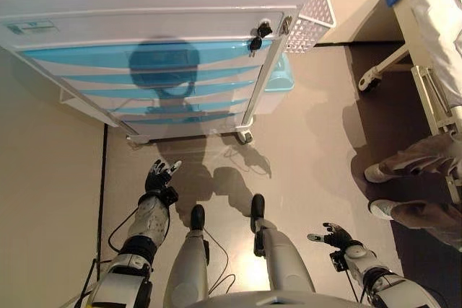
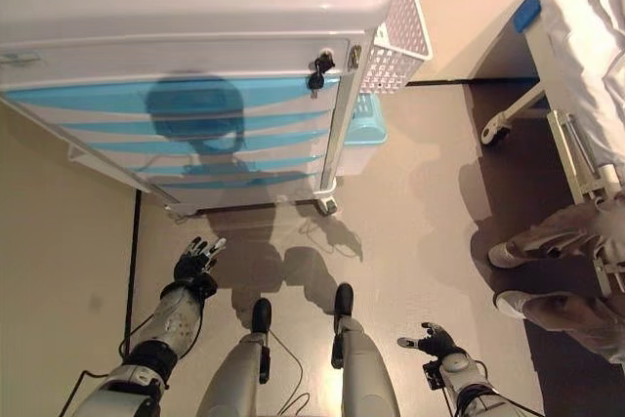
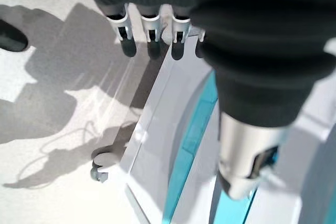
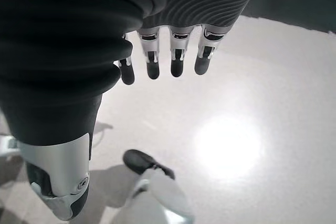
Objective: Open the drawer and pick up the medicine
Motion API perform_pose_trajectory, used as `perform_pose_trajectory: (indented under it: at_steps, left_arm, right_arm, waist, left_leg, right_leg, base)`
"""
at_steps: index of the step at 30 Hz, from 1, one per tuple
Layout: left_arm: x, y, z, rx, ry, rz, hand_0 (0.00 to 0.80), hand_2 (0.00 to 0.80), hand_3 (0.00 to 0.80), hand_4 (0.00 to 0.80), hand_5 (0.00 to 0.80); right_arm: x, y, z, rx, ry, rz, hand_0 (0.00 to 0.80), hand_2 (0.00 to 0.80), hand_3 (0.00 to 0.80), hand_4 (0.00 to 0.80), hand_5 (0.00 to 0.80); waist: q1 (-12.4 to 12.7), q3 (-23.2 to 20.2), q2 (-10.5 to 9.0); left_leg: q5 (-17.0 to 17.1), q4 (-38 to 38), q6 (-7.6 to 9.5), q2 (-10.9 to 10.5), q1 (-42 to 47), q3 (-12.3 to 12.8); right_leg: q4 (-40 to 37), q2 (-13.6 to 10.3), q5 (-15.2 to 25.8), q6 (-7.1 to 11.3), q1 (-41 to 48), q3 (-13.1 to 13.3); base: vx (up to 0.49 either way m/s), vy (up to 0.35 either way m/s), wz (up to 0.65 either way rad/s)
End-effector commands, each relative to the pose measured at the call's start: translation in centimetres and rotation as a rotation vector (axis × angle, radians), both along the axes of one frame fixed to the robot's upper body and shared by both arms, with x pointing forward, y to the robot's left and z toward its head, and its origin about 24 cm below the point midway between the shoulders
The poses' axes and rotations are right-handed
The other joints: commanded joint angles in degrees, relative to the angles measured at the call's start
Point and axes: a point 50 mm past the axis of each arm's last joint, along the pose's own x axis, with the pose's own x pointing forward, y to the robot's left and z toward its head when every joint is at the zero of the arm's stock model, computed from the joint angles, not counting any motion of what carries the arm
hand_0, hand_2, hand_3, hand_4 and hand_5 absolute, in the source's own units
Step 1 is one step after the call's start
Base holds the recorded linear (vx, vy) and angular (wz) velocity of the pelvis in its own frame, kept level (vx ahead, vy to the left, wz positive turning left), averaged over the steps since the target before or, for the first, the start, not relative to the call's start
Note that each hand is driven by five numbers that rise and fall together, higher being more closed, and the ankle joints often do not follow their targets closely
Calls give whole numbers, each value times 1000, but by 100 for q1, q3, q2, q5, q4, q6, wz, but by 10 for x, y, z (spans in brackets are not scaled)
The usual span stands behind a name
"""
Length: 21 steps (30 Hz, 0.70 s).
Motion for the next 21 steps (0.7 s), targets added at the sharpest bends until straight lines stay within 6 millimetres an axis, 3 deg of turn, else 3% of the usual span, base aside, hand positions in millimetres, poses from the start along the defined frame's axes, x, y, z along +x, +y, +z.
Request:
perform_pose_trajectory:
  at_steps: [1, 9, 10, 12, 15, 21]
  left_arm:
    - [16, 5, 30, -58, -182, 78, 0, 0, 0, 0, 0]
    - [35, -9, 62, -261, -379, 125, 0, 0, 0, 0, 0]
    - [42, -13, 75, -316, -450, 126, 0, 0, 0, 0, 0]
    - [45, -16, 80, -347, -476, 119, 0, 0, 0, 0, 0]
    - [55, -24, 101, -431, -577, 91, 0, 0, 0, 0, 0]
    - [63, -31, 120, -471, -648, 42, 0, 0, 0, 0, 0]
  right_arm:
    - [-6, -8, 0, -29, -2, 3, 0, 0, 0, 0, 0]
    - [-3, -3, 1, -23, -12, 27, 0, 0, 0, 0, 0]
    - [-2, -2, 1, -20, -16, 34, 0, 0, 0, 0, 0]
    - [-1, -1, 1, -18, -17, 39, 0, 0, 0, 0, 0]
    - [6, 3, 4, -8, -37, 66, 0, 0, 0, 0, 0]
    - [7, 6, 4, -6, -33, 96, 0, 0, 0, 0, 0]
  waist:
    - [-45, -379, -46]
    - [-80, -420, -128]
    - [-99, -428, -157]
    - [-105, -423, -172]
    - [-135, -359, -232]
    - [-169, -300, -302]
  left_leg:
    - [-38, 243, 321, -323, -527, -189]
    - [-13, 188, 314, -304, -649, -235]
    - [-10, 159, 310, -305, -651, -260]
    - [-4, 135, 306, -300, -642, -267]
    - [27, 94, 294, -276, -659, -273]
    - [15, 118, 294, -280, -650, -268]
  right_leg:
    - [441, 145, -413, 163, -45, -146]
    - [436, 175, -402, 157, -196, -148]
    - [422, 185, -399, 157, -212, -147]
    - [412, 187, -398, 159, -215, -147]
    - [399, 192, -380, 160, -245, -158]
    - [404, 209, -380, 159, -223, -168]
  base:
    - [-30, 1, 1]
    - [-5, 0, 0]
    - [0, 0, 0]
    - [0, 0, 0]
    - [-2, -10, 0]
    - [0, -2, 1]
